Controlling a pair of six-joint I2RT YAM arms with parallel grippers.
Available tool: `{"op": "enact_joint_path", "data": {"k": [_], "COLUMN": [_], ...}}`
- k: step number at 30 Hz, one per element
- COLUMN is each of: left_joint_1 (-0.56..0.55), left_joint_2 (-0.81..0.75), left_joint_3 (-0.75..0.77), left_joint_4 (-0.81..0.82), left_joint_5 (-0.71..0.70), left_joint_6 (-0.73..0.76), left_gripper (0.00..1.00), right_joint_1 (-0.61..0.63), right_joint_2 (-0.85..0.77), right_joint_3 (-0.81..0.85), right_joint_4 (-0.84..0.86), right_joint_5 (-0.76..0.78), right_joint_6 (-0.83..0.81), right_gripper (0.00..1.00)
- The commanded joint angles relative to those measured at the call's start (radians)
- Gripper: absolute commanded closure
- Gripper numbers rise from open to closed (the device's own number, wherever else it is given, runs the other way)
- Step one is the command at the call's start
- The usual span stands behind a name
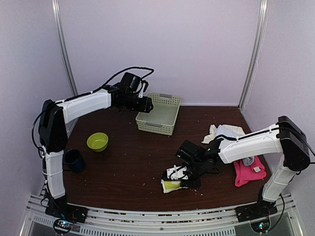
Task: Roll the towels
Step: Move the bin to the center of the board, then pick up the towel from the center of the board.
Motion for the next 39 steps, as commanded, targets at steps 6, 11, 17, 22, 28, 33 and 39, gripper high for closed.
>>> {"op": "enact_joint_path", "data": {"k": [6, 11, 17, 22, 28, 33, 39], "left_joint_1": [0.136, 0.155, 0.168, 0.168, 0.167, 0.162, 0.098], "left_joint_2": [0.245, 0.340, 0.384, 0.345, 0.165, -0.069, -0.222], "left_joint_3": [0.291, 0.362, 0.366, 0.307, 0.056, -0.309, -0.492], "left_joint_4": [-0.102, -0.112, -0.106, -0.096, -0.058, 0.084, 0.134], "left_joint_5": [-0.043, -0.047, -0.028, -0.055, -0.104, -0.109, -0.112], "left_joint_6": [0.107, 0.089, 0.082, 0.037, -0.081, -0.173, -0.208], "left_gripper": [0.36, 0.36, 0.62, 0.91, 1.00, 1.00, 1.00], "right_joint_1": [-0.012, -0.012, -0.012, -0.012, -0.015, -0.016, -0.023], "right_joint_2": [0.080, 0.091, 0.073, 0.055, 0.065, 0.082, 0.021], "right_joint_3": [-0.039, -0.038, -0.023, 0.014, 0.052, 0.063, 0.175], "right_joint_4": [-0.086, -0.082, -0.096, -0.121, -0.129, -0.129, -0.222], "right_joint_5": [0.023, 0.035, 0.036, 0.042, 0.048, 0.038, 0.071], "right_joint_6": [0.032, 0.032, 0.036, 0.043, 0.067, 0.072, 0.070], "right_gripper": [1.00, 1.00, 1.00, 1.00, 1.00, 1.00, 1.00]}}
